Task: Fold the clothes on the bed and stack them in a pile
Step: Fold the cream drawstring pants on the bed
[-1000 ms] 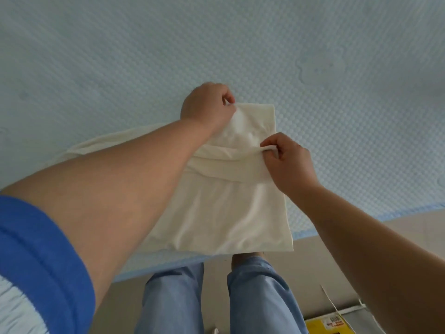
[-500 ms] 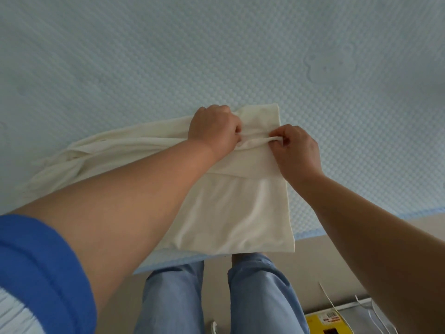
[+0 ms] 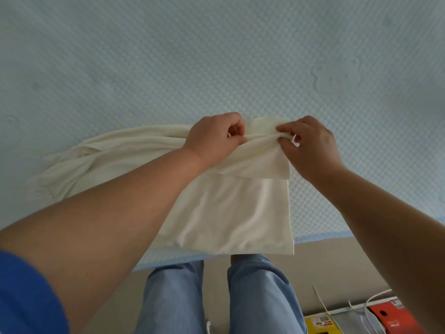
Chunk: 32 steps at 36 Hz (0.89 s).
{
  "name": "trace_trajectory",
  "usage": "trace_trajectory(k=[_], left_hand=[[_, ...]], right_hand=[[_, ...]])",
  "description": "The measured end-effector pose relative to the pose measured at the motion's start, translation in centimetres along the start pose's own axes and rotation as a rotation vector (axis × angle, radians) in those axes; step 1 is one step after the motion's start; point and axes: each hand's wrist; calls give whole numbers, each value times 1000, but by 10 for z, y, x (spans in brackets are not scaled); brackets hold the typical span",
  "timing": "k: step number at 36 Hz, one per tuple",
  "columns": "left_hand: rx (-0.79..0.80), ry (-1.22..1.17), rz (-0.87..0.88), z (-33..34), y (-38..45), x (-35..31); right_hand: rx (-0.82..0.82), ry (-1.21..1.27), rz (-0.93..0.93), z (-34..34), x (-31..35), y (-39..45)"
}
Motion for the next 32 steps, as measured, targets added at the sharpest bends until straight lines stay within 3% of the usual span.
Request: trace_trajectory(k=[8,14,19,25,32], left_hand=[[-4,-76,89,-20,-11,-17],[85,-147,43,-32,-21,-16],[140,-144,1,-50,-37,-7],[178,133,-104,-86,-59,30],[21,464,-150,-131,-90,82]], right_hand=[[150,-215,-85,-23,14,-8],[-31,-100,-71,-39,32,-13],[-51,42,-90,-53,47,-18],[-62,250,55,-72,62,-25],[-100,362,36,-82,80,-36]])
Point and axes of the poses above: each hand's wrist, its own y-axis towards the middle knuckle, its own z-axis out of the palm, x = y × z, and after that the axes turned 9 degrees about -x, right-handed
